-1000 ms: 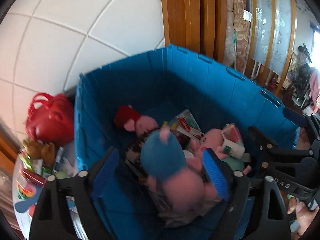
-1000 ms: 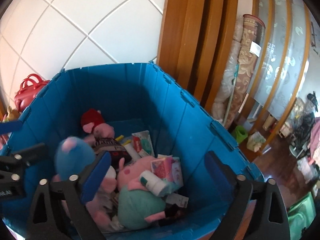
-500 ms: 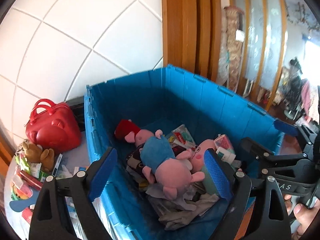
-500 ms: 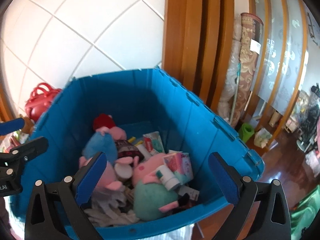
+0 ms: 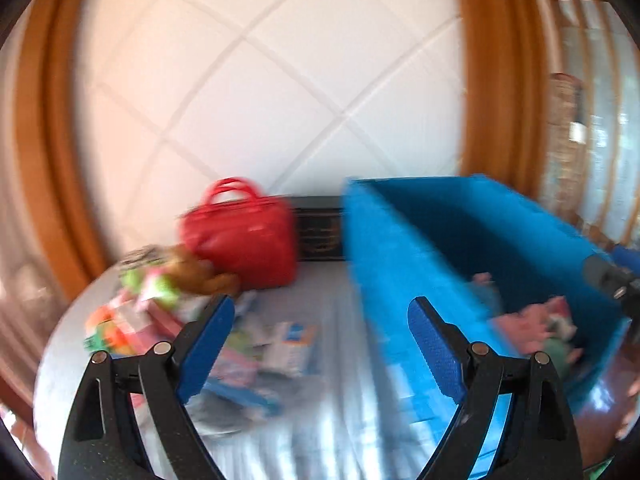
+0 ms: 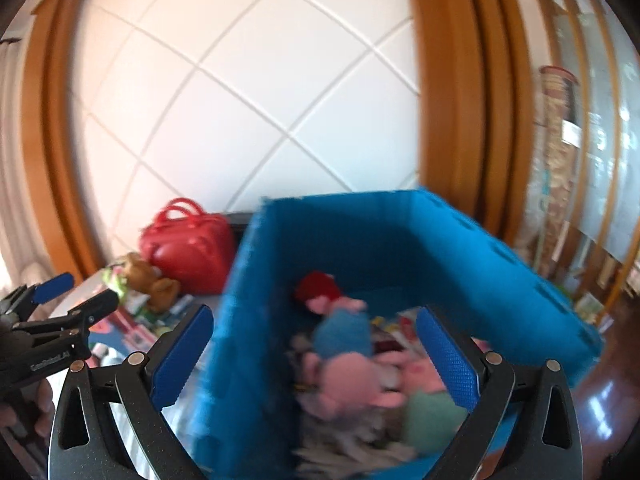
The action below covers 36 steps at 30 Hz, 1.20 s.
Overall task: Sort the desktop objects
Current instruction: 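Return both tools to the items on the bed, then grasp the pink tissue pack with the left tool while the right tool grasps the medicine box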
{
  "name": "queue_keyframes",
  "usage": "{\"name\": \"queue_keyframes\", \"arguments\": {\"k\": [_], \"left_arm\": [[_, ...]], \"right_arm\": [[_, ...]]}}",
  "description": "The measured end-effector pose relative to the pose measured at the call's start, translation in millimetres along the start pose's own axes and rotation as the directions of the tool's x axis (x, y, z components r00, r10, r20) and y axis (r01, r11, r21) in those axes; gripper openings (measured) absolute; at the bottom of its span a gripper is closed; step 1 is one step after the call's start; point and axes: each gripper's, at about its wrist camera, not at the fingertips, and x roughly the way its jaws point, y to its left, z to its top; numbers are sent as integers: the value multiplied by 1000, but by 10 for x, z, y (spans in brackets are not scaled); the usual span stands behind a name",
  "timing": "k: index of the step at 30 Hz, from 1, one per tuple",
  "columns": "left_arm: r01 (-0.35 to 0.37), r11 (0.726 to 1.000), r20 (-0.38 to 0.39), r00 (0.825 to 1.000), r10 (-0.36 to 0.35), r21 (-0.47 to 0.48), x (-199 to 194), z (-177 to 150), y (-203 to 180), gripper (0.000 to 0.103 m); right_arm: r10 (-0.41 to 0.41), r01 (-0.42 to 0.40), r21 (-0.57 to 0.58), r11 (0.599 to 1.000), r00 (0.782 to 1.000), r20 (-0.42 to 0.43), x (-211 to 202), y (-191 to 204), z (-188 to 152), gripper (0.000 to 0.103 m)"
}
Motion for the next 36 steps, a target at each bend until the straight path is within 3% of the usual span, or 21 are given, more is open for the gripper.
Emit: {"name": "queue_keyframes", "arguments": {"k": [6,10,15,17,20,22,28,30,36], "left_arm": [[-172,978,-65,984,165,-115,49,-276,1115,89],[-291,944,-122,954,274,-153,128,-511,1812,89],[-438,883,-247,886,392,-170,422,-990,2693,89],[-494,855,-310,847,431,-161,611,-1227,3002,89],[-518,835,-414,812,411,-187,961,-1589,3383,89],[-516,830,-465,800,379,-211,1156,-1750,3536,89],[-496,790,-558,793,244,-360,1723,-2004,3797,89],[-510,775,-578,781,235,-374,1915,-1995,3805,89],[-579,730,-695,690,201,-364,2409,-2105,3762,92]], "right_arm": [[114,-114,-52,992,993,-8,260,760,80,103],[179,-180,-88,980,984,-27,491,1257,78,103],[201,-215,-114,970,972,-123,1028,1850,-141,103],[191,-213,-111,971,964,-186,1304,2026,-305,103],[172,-206,-97,974,944,-280,1677,2182,-570,103],[147,-187,-90,978,930,-337,1878,2231,-718,103],[58,-111,-89,990,888,-456,2300,2187,-1108,103],[30,-86,-93,992,872,-489,2427,2137,-1198,103],[-7,-51,-90,995,833,-553,2706,1969,-1344,103]]}}
